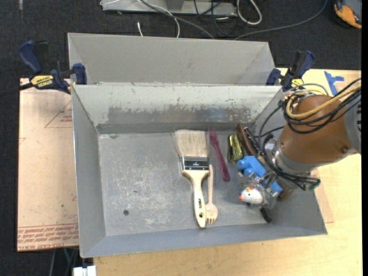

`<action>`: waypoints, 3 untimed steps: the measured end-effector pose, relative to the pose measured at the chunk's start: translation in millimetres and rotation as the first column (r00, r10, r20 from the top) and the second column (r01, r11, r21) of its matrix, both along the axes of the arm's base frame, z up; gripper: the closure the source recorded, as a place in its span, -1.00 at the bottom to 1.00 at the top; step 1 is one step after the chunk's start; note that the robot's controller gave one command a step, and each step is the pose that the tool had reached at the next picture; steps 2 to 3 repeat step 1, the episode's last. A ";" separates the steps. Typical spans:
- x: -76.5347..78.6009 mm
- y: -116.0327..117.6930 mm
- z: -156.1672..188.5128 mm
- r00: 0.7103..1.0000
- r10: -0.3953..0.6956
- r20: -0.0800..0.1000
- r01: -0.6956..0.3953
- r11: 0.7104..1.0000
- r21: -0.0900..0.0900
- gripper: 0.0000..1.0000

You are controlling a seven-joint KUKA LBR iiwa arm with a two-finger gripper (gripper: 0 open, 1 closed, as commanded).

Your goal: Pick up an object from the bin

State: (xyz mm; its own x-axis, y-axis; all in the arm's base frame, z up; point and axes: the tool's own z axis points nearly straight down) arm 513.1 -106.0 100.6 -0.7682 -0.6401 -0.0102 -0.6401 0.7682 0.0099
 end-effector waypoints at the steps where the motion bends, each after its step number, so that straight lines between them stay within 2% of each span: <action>1: 0.3 1.3 14.7 1.000 0.000 0.001 0.000 1.000 0.001 1.00; 3: 0.3 1.3 14.7 1.000 0.000 0.001 0.000 1.000 0.001 1.00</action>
Offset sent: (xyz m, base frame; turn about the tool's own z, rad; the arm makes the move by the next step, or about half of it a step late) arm 0.0005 0.0010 0.0289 -0.0003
